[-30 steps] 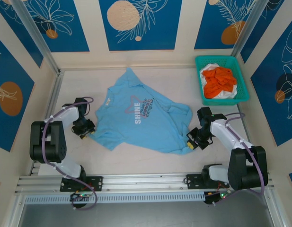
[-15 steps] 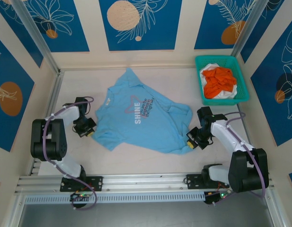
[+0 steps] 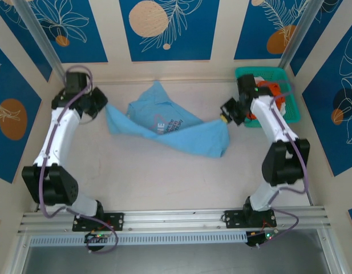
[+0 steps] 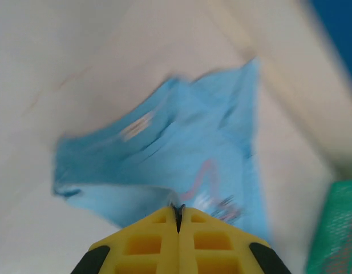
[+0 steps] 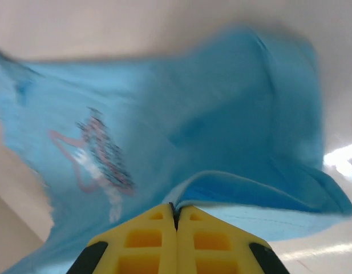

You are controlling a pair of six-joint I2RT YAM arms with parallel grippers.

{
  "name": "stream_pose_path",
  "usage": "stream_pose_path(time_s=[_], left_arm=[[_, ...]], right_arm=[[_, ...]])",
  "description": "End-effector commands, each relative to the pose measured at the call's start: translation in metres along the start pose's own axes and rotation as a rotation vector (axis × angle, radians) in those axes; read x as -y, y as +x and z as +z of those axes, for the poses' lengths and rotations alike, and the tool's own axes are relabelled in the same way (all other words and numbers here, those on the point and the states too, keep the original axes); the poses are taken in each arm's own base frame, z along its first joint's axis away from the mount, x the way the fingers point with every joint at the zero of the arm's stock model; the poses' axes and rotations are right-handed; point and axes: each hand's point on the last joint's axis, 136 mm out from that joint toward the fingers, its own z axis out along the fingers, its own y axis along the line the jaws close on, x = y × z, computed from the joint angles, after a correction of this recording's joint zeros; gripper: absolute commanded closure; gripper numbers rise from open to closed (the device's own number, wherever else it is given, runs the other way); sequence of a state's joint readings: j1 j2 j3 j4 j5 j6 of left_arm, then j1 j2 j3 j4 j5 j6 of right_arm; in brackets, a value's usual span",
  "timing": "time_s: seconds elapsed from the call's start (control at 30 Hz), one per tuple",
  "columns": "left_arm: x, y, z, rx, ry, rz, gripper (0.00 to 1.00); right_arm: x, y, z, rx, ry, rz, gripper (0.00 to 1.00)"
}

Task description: Fold and stack the t-shirts

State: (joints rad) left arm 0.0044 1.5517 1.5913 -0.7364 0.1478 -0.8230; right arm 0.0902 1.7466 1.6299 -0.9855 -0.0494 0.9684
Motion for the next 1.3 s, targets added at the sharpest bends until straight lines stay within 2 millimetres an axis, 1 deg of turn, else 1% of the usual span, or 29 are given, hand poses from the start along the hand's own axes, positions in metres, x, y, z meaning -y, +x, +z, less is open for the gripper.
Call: stream_pose_path(time_s=[0.0, 0.07, 0.1, 0.13, 0.17, 0.2, 0.23, 0.3, 0.33, 0.37, 0.43, 0.47, 0.5, 0.57, 0.63, 0.67, 0.7, 0.73, 0.8, 0.87, 0.9, 0.93, 0.97, 1.03, 1.07, 1.1, 1.17, 1.2, 1.27], left_arm=[[0.056, -0.053, 0.01, 0.088, 0.12, -0.004, 1.0], [0.093, -0.09, 0.011, 0.141, 0.186, 0.017, 1.0], [0.113, -0.104, 0.007, 0.16, 0.241, 0.036, 1.0], [0.14, -0.119, 0.0, 0.185, 0.32, 0.068, 1.0], [0.163, -0.133, -0.011, 0.221, 0.396, 0.093, 1.0], [0.18, -0.143, -0.023, 0.259, 0.465, 0.109, 1.0], [0.2, -0.156, -0.048, 0.327, 0.563, 0.126, 1.0], [0.224, -0.173, -0.088, 0.425, 0.707, 0.119, 1.0], [0.232, -0.177, -0.106, 0.454, 0.754, 0.126, 1.0], [0.243, -0.176, -0.131, 0.487, 0.814, 0.166, 1.0], [0.258, -0.167, -0.175, 0.535, 0.893, 0.245, 1.0], [0.263, -0.158, -0.197, 0.547, 0.925, 0.287, 1.0], [0.265, -0.147, -0.213, 0.537, 0.946, 0.332, 1.0], [0.26, -0.12, -0.224, 0.462, 0.923, 0.405, 1.0], [0.241, -0.082, -0.21, 0.332, 0.844, 0.46, 1.0], [0.225, -0.057, -0.195, 0.271, 0.786, 0.479, 1.0], [0.204, -0.032, -0.176, 0.231, 0.727, 0.485, 1.0], [0.185, -0.011, -0.169, 0.219, 0.698, 0.489, 1.0], [0.126, 0.032, -0.133, 0.155, 0.599, 0.402, 1.0], [0.072, 0.077, -0.107, 0.048, 0.522, 0.342, 1.0], [0.042, 0.103, -0.094, -0.014, 0.468, 0.337, 1.0], [0.012, 0.124, -0.086, -0.056, 0.389, 0.327, 1.0], [-0.023, 0.145, -0.077, -0.104, 0.294, 0.29, 1.0], [-0.078, 0.179, -0.073, -0.171, 0.165, 0.225, 1.0], [-0.107, 0.196, -0.073, -0.207, 0.087, 0.173, 1.0], [-0.131, 0.21, -0.075, -0.232, 0.021, 0.118, 1.0], [-0.159, 0.237, -0.077, -0.283, -0.012, 0.028, 1.0], [-0.177, 0.249, -0.08, -0.301, -0.065, -0.034, 1.0], [-0.194, 0.267, -0.084, -0.338, -0.085, -0.084, 1.0]], right_arm=[[-0.053, -0.044, -0.011, 0.026, -0.078, -0.023, 1.0], [-0.098, -0.081, -0.022, 0.073, -0.177, -0.037, 1.0], [-0.12, -0.096, -0.033, 0.098, -0.251, -0.05, 1.0], [-0.144, -0.112, -0.045, 0.132, -0.342, -0.058, 1.0], [-0.167, -0.124, -0.06, 0.161, -0.456, -0.067, 1.0], [-0.183, -0.132, -0.074, 0.185, -0.545, -0.068, 1.0], [-0.197, -0.141, -0.09, 0.208, -0.63, -0.058, 1.0], [-0.217, -0.147, -0.121, 0.247, -0.752, -0.072, 1.0], [-0.224, -0.144, -0.138, 0.268, -0.797, -0.093, 1.0], [-0.232, -0.139, -0.157, 0.292, -0.846, -0.135, 1.0], [-0.24, -0.119, -0.197, 0.341, -0.904, -0.237, 1.0], [-0.239, -0.108, -0.213, 0.36, -0.907, -0.288, 1.0], [-0.237, -0.093, -0.228, 0.371, -0.903, -0.335, 1.0], [-0.225, -0.068, -0.238, 0.373, -0.847, -0.421, 1.0], [-0.202, -0.045, -0.232, 0.354, -0.75, -0.471, 1.0], [-0.187, -0.035, -0.221, 0.339, -0.697, -0.495, 1.0], [-0.165, -0.029, -0.206, 0.33, -0.631, -0.485, 1.0], [-0.144, -0.025, -0.19, 0.316, -0.585, -0.454, 1.0], [-0.093, -0.012, -0.149, 0.254, -0.531, -0.381, 1.0], [-0.03, 0.004, -0.1, 0.179, -0.418, -0.264, 1.0], [0.002, 0.019, -0.073, 0.115, -0.364, -0.224, 0.97], [0.028, 0.034, -0.053, 0.067, -0.314, -0.196, 0.94], [0.055, 0.05, -0.036, 0.025, -0.265, -0.17, 0.92], [0.105, 0.076, -0.007, -0.035, -0.171, -0.114, 0.91], [0.129, 0.089, 0.003, -0.062, -0.125, -0.075, 0.91], [0.146, 0.101, 0.01, -0.083, -0.1, -0.042, 0.92], [0.17, 0.116, 0.018, -0.105, -0.059, 0.006, 0.91], [0.183, 0.121, 0.02, -0.108, -0.021, 0.026, 0.91], [0.199, 0.13, 0.026, -0.119, 0.014, 0.04, 0.91]])
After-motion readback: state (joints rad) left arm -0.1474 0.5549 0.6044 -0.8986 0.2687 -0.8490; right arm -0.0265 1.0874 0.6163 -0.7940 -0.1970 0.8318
